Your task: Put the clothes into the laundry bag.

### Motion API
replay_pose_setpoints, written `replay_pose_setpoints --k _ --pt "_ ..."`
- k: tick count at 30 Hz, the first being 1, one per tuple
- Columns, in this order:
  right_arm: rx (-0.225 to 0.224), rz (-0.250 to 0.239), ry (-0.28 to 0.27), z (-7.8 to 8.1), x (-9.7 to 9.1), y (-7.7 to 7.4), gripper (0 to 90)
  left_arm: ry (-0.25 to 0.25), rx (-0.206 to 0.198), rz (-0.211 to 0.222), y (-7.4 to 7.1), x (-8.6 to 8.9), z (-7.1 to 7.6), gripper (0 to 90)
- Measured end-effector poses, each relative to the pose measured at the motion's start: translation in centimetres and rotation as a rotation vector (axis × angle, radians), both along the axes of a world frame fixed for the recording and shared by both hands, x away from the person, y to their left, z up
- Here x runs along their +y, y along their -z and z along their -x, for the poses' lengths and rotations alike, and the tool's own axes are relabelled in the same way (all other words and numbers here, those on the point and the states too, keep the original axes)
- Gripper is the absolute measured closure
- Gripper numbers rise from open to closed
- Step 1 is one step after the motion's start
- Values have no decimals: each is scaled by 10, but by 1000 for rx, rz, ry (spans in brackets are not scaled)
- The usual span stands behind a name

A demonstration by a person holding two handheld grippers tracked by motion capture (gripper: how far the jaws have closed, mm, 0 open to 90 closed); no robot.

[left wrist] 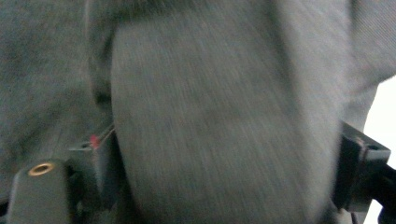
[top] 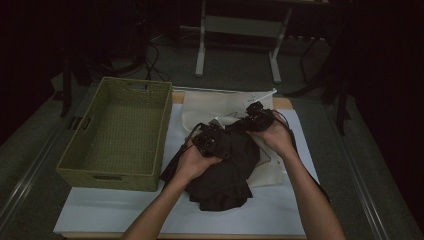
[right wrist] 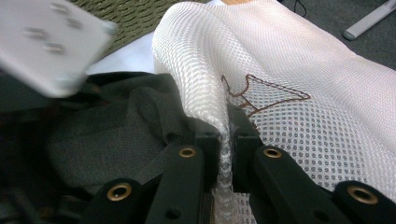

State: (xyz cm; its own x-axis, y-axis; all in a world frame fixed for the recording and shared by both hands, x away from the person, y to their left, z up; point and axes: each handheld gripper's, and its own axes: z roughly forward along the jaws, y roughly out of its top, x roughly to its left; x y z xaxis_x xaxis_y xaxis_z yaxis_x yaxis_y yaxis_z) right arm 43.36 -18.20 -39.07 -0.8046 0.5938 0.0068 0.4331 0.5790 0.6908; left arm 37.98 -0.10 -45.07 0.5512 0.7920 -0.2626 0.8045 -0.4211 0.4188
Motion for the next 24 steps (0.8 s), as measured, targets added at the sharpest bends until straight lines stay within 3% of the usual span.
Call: replay_pose_setpoints --k 3,7,11,14,16,19,24 --pt "-3 -5 6 0 -1 -1 853 21 -49 -16 -1 6 19 114" --pt "7 -12 7 0 -2 1 852 71 -33 -53 7 9 32 118" --pt "12 -22 2 0 0 1 853 80 -29 -103 27 0 29 129" --pt "8 -19 -7 2 1 1 852 89 -39 -111 34 -7 26 292" --pt "3 -19 -28 4 1 0 852 89 -71 -127 31 -12 25 420" --pt "1 -20 -37 5 1 -1 851 70 -100 -92 26 -13 23 535" --pt "-11 -5 -75 13 5 -3 852 31 -139 28 22 -7 18 574"
